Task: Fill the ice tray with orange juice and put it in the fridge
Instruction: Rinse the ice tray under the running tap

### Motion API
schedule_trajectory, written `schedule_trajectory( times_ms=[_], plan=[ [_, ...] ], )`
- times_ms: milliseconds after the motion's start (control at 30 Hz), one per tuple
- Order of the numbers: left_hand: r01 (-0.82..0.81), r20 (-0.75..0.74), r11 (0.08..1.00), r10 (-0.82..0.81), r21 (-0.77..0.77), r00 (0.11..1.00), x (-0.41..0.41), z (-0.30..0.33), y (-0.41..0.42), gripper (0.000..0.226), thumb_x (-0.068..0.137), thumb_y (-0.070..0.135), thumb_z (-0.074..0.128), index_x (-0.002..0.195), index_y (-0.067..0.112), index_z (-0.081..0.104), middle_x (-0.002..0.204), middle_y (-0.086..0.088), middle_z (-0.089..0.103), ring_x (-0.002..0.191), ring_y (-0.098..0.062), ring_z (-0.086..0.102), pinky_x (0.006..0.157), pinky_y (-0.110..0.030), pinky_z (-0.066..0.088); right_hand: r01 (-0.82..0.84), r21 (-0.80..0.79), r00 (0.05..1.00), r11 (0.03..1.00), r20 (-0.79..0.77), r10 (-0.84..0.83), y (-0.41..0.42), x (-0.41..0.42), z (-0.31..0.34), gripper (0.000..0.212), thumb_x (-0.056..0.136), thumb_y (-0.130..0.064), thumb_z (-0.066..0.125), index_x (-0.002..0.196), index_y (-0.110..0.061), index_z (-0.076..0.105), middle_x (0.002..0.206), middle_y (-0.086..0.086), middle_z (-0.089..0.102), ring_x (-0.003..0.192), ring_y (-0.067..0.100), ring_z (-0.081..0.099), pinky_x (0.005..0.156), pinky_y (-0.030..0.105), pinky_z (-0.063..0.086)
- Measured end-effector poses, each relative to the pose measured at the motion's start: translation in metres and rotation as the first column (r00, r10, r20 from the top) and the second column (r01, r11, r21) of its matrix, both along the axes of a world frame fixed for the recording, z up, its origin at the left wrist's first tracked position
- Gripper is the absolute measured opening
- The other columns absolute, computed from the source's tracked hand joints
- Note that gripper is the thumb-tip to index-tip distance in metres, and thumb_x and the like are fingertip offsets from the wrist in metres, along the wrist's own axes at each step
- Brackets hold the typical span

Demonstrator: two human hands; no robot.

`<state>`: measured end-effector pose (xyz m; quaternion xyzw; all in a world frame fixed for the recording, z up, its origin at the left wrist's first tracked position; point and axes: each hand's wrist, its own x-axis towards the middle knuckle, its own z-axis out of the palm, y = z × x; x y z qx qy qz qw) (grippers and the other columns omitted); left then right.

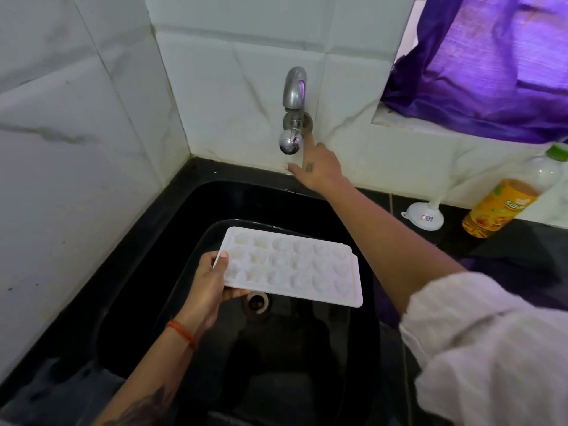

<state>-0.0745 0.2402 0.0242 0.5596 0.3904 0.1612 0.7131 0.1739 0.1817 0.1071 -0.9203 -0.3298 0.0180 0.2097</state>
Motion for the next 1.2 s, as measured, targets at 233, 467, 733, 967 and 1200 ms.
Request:
schedule_trajectory(
  times_ms=[233,467,733,967,1200],
  plan=[
    [-0.032,0.013,0.999,0.033,-0.016,0.999,0.001,-0.004,0.018,0.023,0.101,0.028,0.037,0.112,0.011,0.046,0.106,-0.004,0.061,0.089,-0.019,0.064,0.051,-0.024,0.056,-0.056,-0.077,0.993,0.995,0.097,0.063,0.044,0.032,-0.011,0.065,0.094,-0.038,0.049,0.148,-0.024,0.015,0.124,0.022,0.055,0.103,0.037,0.057,0.083,0.038,0.046],
    [-0.050,0.009,0.998,0.050,-0.025,0.999,0.005,-0.006,0.027,0.026,0.101,0.028,0.036,0.115,0.007,0.045,0.107,-0.005,0.061,0.090,-0.020,0.065,0.052,-0.024,0.056,-0.118,-0.141,0.953,0.983,0.263,0.152,0.045,0.043,-0.016,0.039,0.092,-0.023,0.049,0.129,-0.016,0.039,0.106,0.020,0.058,0.082,0.034,0.057,0.064,0.032,0.038],
    [-0.059,0.010,0.997,0.059,-0.041,0.998,0.001,-0.011,0.030,0.019,0.101,0.028,0.037,0.104,0.012,0.047,0.108,-0.007,0.061,0.090,-0.022,0.065,0.051,-0.024,0.056,-0.141,-0.233,0.970,0.962,0.160,0.181,0.036,0.040,-0.006,0.058,0.092,-0.024,0.048,0.144,-0.033,0.025,0.128,0.020,0.049,0.104,0.035,0.054,0.082,0.036,0.045],
    [-0.054,0.004,0.998,0.054,-0.045,0.999,-0.008,-0.013,0.028,0.019,0.101,0.027,0.038,0.107,0.011,0.047,0.105,-0.006,0.062,0.088,-0.021,0.065,0.050,-0.025,0.056,0.050,0.182,0.989,0.982,-0.143,-0.024,-0.041,-0.017,-0.033,0.071,0.089,-0.048,0.055,0.147,-0.026,0.021,0.118,0.015,0.057,0.108,0.029,0.057,0.086,0.034,0.044],
    [-0.037,0.002,0.999,0.037,-0.012,0.999,-0.008,-0.008,0.029,0.017,0.101,0.028,0.037,0.102,0.018,0.050,0.107,-0.006,0.063,0.087,-0.020,0.065,0.055,-0.030,0.056,0.121,0.147,0.561,0.982,-0.826,0.055,-0.105,-0.071,-0.071,0.030,0.085,-0.031,0.068,0.109,-0.014,0.066,0.103,0.006,0.072,0.095,0.022,0.069,0.093,0.043,0.053]
  ],
)
